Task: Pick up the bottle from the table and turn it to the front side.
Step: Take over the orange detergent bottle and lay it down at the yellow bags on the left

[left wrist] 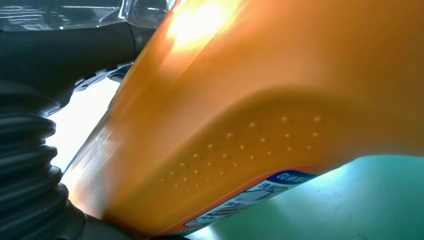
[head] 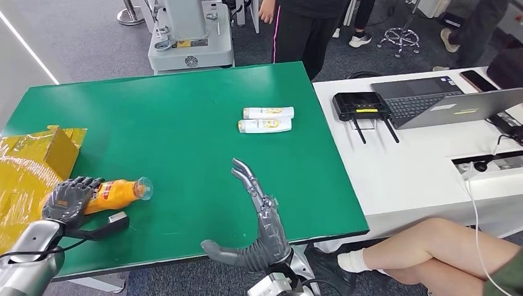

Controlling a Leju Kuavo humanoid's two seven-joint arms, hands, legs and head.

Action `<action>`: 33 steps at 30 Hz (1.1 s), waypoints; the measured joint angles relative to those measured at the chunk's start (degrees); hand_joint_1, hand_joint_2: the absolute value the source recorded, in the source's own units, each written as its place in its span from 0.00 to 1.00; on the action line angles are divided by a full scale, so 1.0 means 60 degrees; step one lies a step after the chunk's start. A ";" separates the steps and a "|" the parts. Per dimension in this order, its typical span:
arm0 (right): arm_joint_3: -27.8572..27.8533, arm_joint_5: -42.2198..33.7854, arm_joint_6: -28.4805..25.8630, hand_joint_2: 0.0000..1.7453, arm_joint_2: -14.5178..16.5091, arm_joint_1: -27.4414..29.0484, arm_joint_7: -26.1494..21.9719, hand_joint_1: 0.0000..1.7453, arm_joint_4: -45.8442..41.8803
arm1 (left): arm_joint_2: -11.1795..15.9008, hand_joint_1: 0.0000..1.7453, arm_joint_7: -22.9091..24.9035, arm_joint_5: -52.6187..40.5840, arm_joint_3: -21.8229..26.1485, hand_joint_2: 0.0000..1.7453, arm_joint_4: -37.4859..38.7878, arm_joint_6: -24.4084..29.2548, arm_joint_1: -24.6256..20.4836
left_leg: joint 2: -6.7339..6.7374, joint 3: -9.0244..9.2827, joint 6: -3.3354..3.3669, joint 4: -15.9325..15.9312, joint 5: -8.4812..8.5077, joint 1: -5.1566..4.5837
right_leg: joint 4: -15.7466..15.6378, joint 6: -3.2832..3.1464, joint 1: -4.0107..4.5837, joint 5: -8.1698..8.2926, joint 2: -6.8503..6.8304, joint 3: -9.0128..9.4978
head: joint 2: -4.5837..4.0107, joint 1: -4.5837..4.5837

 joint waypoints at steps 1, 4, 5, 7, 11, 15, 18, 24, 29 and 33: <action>0.0000 0.0000 0.0002 1.00 -0.0002 0.0001 0.0001 0.00 0.0000 | -0.0024 1.00 0.0101 -0.0042 0.0000 1.00 0.0056 -0.0014 -0.0019 | 0.0001 0.0002 0.0000 0.0000 0.0000 0.0000 | 0.0001 -0.0001 0.0000 0.0001 0.0001 0.0001 | 0.0000 0.0000; 0.0000 0.0000 0.0005 1.00 -0.0006 0.0005 0.0001 0.00 0.0000 | -0.0076 1.00 0.0400 -0.0204 0.0000 1.00 0.0187 -0.0025 -0.0035 | 0.0003 0.0010 -0.0005 -0.0003 0.0002 0.0000 | 0.0003 -0.0004 0.0000 0.0001 0.0003 0.0005 | 0.0000 0.0000; 0.0000 0.0001 0.0005 1.00 -0.0006 0.0007 0.0001 0.00 0.0000 | -0.0083 1.00 0.0486 -0.0267 0.0000 1.00 0.0221 -0.0027 -0.0037 | 0.0003 0.0012 -0.0008 -0.0005 0.0003 0.0000 | 0.0003 -0.0005 0.0000 0.0002 0.0003 0.0006 | 0.0000 0.0000; 0.0000 0.0014 0.0009 1.00 -0.0007 0.0013 0.0003 0.00 0.0000 | -0.0089 1.00 0.0635 -0.0399 0.0000 1.00 0.0277 -0.0048 -0.0047 | 0.0003 0.0015 -0.0012 -0.0009 0.0006 0.0000 | 0.0003 -0.0008 0.0000 0.0003 0.0003 0.0006 | 0.0000 0.0000; 0.0000 0.0061 0.0060 1.00 -0.0010 0.0024 0.0003 0.00 0.0000 | -0.0092 1.00 0.0778 -0.0552 0.0000 1.00 0.0339 -0.0117 -0.0079 | 0.0003 0.0021 -0.0018 -0.0015 0.0010 0.0000 | 0.0005 -0.0013 0.0000 0.0005 0.0004 0.0007 | 0.0000 0.0000; 0.0000 0.0076 0.0143 1.00 -0.0010 0.0026 -0.0012 0.00 0.0001 | -0.0052 1.00 0.1099 -0.0888 0.0004 1.00 0.0375 -0.0168 -0.0122 | 0.0006 0.0026 -0.0032 -0.0024 0.0015 0.0001 | 0.0006 -0.0029 0.0001 0.0008 0.0007 0.0007 | 0.0000 0.0001; 0.0000 0.0040 0.0192 1.00 -0.0010 0.0026 -0.0019 0.00 0.0004 | 0.0011 1.00 0.1177 -0.1003 0.0011 1.00 0.0396 -0.0200 -0.0144 | 0.0012 0.0031 -0.0046 -0.0028 0.0015 0.0001 | 0.0007 -0.0040 0.0004 0.0012 0.0014 0.0006 | 0.0000 -0.0001; 0.0000 -0.0001 0.0240 1.00 -0.0010 0.0027 -0.0022 0.00 0.0004 | 0.0033 1.00 0.1254 -0.1106 0.0014 1.00 0.0413 -0.0198 -0.0153 | 0.0017 0.0034 -0.0058 -0.0033 0.0019 0.0001 | 0.0008 -0.0048 0.0014 0.0013 0.0021 0.0005 | 0.0000 0.0000; 0.0007 -0.0028 0.0262 1.00 -0.0010 0.0020 -0.0063 0.00 0.0009 | 0.0287 1.00 0.1377 -0.1381 0.0073 1.00 0.0433 -0.0002 -0.0163 | 0.0029 0.0032 -0.0077 -0.0037 0.0019 0.0007 | 0.0013 -0.0073 0.0025 0.0014 0.0035 -0.0006 | 0.0000 -0.0002; 0.0009 -0.0036 0.0271 1.00 -0.0010 0.0008 -0.0100 0.00 0.0028 | 0.0703 1.00 0.1208 -0.1432 0.0295 1.00 0.0514 0.0260 -0.0155 | 0.0022 0.0023 -0.0089 -0.0040 0.0027 0.0010 | 0.0018 -0.0083 0.0028 0.0009 0.0030 -0.0020 | 0.0000 -0.0002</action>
